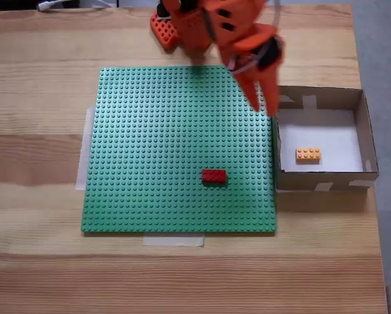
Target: Pick the yellow lego block and put it in the box.
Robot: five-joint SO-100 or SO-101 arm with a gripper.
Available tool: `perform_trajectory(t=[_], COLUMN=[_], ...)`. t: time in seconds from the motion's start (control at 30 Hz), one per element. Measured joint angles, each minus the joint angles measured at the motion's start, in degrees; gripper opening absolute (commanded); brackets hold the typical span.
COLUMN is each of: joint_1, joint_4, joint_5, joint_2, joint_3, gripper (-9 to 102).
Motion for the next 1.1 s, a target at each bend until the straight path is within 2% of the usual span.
perform_trajectory(t=[0.17, 0.47, 0.67, 0.87, 1.1], joint_1=[9.8, 24.5, 31.2, 32.6, 31.6], joint_4=[-6.9, -19.4, -29.7, -36.3, -43.3], joint_5=[-0.9, 1.6, 7.6, 12.7, 18.0], joint_2=[9.5, 21.1, 27.9, 33.3, 44.8], joint_3=[9.1, 20.5, 27.7, 35.3, 51.5], gripper=[-1, -1, -1, -1, -1])
